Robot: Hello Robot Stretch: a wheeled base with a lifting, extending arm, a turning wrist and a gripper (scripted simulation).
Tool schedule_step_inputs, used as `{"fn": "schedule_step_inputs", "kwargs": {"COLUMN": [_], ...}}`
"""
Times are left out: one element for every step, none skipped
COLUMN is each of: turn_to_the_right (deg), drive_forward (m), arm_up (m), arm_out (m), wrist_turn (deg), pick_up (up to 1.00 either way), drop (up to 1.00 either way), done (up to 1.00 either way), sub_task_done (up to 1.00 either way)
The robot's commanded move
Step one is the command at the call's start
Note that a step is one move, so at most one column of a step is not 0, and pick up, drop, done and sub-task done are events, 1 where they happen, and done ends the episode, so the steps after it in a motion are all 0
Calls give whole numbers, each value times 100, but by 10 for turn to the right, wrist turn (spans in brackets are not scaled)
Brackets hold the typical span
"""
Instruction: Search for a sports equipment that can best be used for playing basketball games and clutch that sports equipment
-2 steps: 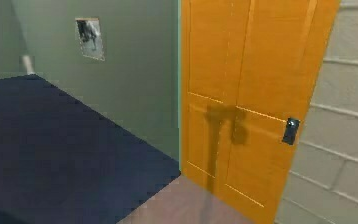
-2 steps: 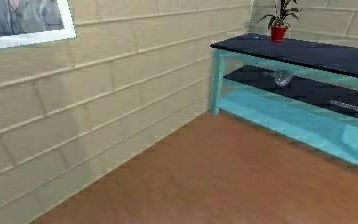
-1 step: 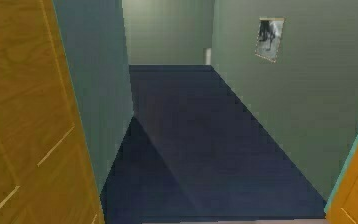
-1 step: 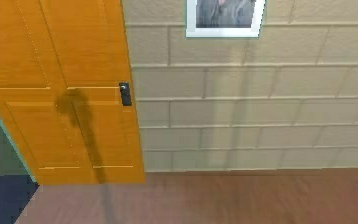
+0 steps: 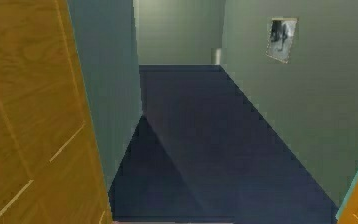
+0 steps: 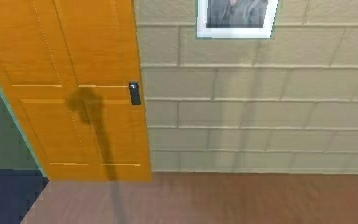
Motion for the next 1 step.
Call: {"fn": "schedule_step_inputs", "kwargs": {"turn_to_the_right": [0], "drive_forward": [100], "arm_up": [0], "arm_out": [0], "wrist_turn": [0], "pick_up": [0], "drop": [0], "done": [0], "sub_task_done": [0]}}
